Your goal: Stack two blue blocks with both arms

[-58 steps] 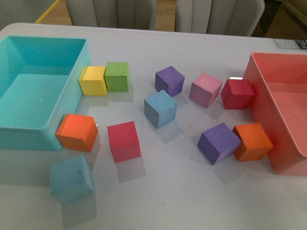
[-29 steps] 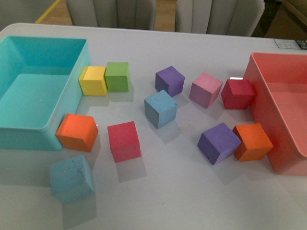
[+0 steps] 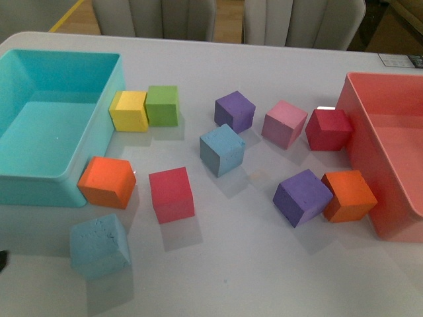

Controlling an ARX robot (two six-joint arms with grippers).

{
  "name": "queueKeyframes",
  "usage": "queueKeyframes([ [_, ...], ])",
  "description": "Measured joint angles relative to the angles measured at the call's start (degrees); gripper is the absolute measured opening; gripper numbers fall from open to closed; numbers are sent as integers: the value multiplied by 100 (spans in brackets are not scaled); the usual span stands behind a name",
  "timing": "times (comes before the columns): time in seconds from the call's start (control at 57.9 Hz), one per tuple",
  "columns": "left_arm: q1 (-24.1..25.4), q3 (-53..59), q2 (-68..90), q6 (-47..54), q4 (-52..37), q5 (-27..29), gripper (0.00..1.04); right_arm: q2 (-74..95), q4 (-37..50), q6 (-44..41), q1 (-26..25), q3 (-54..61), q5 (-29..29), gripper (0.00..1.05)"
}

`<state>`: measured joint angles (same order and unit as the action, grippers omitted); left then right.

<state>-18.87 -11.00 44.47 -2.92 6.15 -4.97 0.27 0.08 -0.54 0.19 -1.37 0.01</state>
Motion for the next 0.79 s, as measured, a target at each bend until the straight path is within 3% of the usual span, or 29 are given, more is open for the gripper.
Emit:
queueKeyframes([
  [0.19,-466,-173,2616,-645,-1899,339,96,0,0,4,0,2,-2,96],
  [0.293,-498,-531,3888,-1084,-2354,476,96,0,-2,4,0,2,0,96],
  [0.483,-479,-1113,5296,-1681,-2479,632,96,0,-2,4,0,2,0,96],
  [0.794,-402,-1740,6081,-1932,-2337,938,96,0,-2,7,0,0,-2,96],
])
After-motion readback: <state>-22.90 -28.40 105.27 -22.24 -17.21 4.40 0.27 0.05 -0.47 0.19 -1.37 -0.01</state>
